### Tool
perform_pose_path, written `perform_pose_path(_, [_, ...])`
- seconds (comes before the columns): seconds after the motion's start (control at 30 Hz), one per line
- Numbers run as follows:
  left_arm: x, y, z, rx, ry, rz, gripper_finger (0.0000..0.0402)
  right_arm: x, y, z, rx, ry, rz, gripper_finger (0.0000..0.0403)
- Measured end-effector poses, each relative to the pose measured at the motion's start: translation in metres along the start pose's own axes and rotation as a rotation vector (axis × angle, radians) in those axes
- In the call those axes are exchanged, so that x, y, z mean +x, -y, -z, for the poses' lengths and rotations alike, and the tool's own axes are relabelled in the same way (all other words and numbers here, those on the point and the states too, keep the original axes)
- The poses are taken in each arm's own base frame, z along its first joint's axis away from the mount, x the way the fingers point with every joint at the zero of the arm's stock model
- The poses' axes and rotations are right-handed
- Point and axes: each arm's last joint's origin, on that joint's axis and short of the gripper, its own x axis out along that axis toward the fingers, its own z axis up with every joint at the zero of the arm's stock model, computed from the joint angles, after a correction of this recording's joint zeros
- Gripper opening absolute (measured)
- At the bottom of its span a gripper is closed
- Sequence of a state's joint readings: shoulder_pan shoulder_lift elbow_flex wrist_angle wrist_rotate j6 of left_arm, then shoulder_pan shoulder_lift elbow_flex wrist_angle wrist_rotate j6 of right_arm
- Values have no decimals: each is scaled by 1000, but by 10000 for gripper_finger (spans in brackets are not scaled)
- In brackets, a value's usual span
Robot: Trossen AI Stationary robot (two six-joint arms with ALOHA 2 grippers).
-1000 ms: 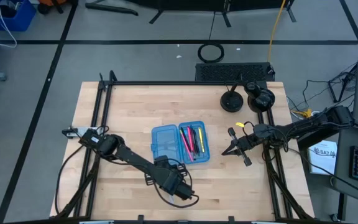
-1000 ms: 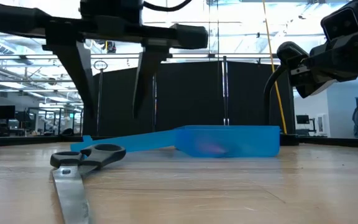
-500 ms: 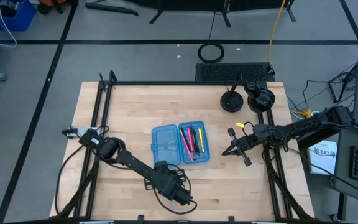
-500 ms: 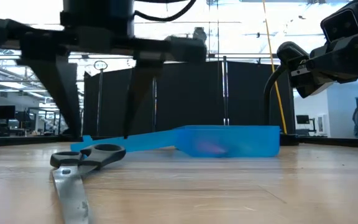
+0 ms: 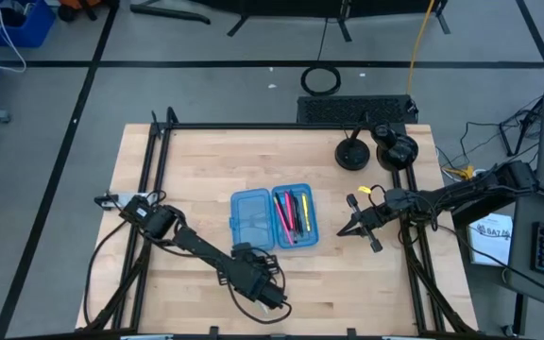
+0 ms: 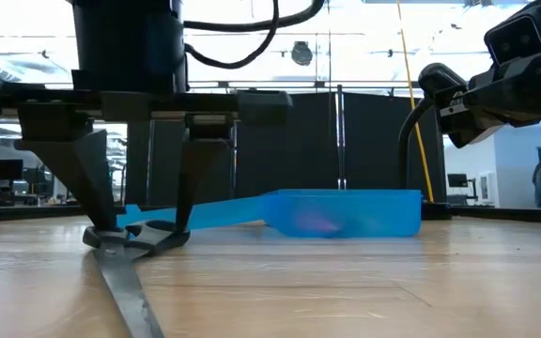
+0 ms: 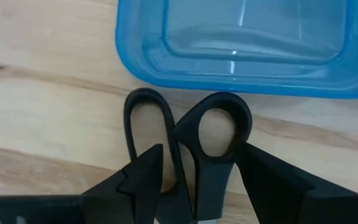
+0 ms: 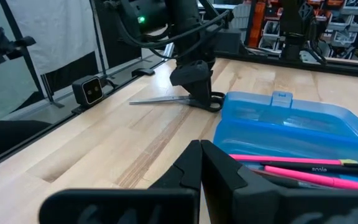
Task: Pick & place school supplies into a supply box
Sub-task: Put the black scissors into the blue supply box
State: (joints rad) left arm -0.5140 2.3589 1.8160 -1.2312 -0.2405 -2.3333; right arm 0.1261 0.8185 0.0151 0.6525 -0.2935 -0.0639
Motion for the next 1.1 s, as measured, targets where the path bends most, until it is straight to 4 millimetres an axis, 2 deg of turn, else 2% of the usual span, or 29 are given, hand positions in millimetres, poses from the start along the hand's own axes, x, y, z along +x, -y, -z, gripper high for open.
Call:
perform_pose_path(0.23, [3,3,4,214,-50,13,211,0,0,0,1,-2,0,0])
perform_pose_path(0.47, [1,-1,10,298,-69,26,211,0,0,1,2,-8,1,0])
perform_pose_path(0.67, [-2,-3,19,410,-33,115,211,0,0,1,2,-7,1,0])
perform_pose_path(1.0, [-16,17,18,473,-97,205,211,0,0,1,2,-7,2,0])
perform_pose_path(1.1, [-17,25,19,528,-154,249,196,0,0,1,2,-7,2,0])
